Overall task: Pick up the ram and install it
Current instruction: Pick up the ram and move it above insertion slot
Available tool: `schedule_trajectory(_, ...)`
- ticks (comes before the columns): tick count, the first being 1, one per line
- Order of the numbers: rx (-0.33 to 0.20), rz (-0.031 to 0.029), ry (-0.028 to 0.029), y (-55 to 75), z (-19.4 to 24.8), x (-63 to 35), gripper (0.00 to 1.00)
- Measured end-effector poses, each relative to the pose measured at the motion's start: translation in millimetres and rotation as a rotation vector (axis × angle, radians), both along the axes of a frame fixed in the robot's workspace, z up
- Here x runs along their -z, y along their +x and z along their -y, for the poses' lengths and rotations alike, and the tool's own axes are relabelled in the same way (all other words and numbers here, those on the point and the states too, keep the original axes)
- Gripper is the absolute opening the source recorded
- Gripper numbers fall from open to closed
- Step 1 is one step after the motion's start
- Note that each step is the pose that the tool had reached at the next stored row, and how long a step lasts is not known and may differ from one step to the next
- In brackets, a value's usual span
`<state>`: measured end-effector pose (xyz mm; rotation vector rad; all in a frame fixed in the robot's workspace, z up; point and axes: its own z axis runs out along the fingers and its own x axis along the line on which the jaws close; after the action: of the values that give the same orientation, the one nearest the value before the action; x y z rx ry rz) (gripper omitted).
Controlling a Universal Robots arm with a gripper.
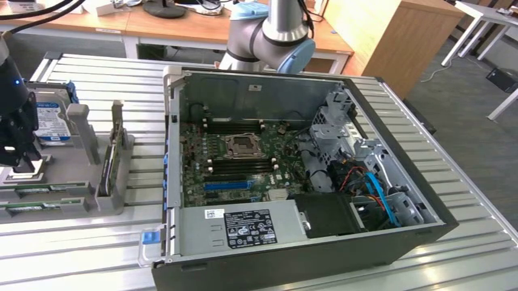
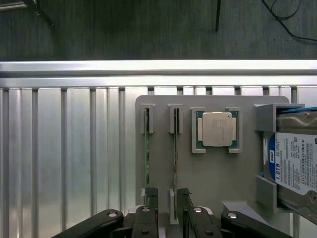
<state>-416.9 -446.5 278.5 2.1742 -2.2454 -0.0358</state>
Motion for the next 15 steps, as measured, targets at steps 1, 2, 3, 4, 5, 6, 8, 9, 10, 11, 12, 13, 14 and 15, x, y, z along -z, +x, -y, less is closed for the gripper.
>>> schedule_trajectory(1, 0.0, 0.0, 0.0, 0.0, 0.0, 0.0, 0.3)
schedule_trajectory(2, 0.0, 0.0, 0.0, 0.0, 0.0, 0.0, 0.3)
schedule_trajectory(3, 0.0, 0.0002, 0.0002, -0.1, 0.3, 0.2, 0.3)
schedule_trajectory(4, 0.0, 0.0003, 0.0002, -0.1, 0.9, 0.2, 0.3)
schedule_trajectory(5, 0.0, 0.0001, 0.0, 0.0, 1.8, 0.0, 0.3)
schedule_trajectory(6, -0.001, 0.0, 0.0, 0.0, 2.8, 0.0, 0.3)
schedule_trajectory(8, -0.001, 0.0, 0.0, 0.0, 4.9, 0.0, 0.3)
schedule_trajectory(9, -0.002, 0.0, 0.0, 0.0, 6.1, 0.0, 0.3)
schedule_trajectory(10, -0.002, 0.0, 0.0001, 0.0, 7.3, 0.0, 0.3)
schedule_trajectory(11, -0.002, 0.0, 0.0, 0.0, 8.6, 0.0, 0.3)
schedule_trajectory(12, -0.002, 0.0, 0.0, 0.0, 10.1, 0.0, 0.3)
schedule_trajectory(13, -0.003, 0.0, 0.0, 0.0, 11.4, 0.0, 0.3)
schedule_trajectory(14, -0.003, 0.0, 0.0, 0.0, 12.7, 0.0, 0.3)
schedule_trajectory(15, -0.003, 0.0, 0.0, 0.0, 14.0, 0.0, 0.3)
